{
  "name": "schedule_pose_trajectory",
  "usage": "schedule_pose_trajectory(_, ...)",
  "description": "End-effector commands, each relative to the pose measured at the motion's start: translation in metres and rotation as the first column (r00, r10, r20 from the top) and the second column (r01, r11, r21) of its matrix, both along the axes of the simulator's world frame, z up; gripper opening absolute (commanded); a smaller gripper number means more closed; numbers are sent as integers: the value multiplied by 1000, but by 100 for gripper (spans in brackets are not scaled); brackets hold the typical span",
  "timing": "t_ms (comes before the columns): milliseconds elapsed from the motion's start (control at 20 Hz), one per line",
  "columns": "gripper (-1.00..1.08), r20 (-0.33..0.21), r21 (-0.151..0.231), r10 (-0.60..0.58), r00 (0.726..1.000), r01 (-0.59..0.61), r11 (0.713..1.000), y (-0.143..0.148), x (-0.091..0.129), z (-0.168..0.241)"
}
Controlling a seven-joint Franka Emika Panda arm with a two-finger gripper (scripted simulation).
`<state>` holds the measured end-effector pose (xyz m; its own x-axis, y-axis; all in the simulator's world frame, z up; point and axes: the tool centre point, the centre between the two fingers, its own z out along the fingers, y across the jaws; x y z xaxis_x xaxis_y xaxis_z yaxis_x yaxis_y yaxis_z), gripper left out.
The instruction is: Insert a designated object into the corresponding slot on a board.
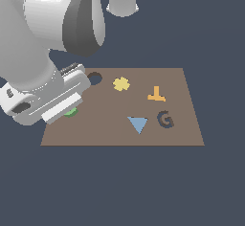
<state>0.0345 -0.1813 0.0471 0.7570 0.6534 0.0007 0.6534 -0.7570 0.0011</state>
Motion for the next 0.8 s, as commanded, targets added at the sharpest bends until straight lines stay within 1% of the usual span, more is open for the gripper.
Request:
schedule_pose_trajectory(0,100,-1,0,0,1000,0,1000,0,0,-7)
schedule_pose_trajectory(250,100,-1,0,0,1000,0,1000,0,0,-17)
schedule_pose_trajectory(300,-100,-1,0,0,1000,0,1000,0,0,-17)
schedule_pose_trajectory(750,-100,-1,0,0,1000,0,1000,0,0,-17)
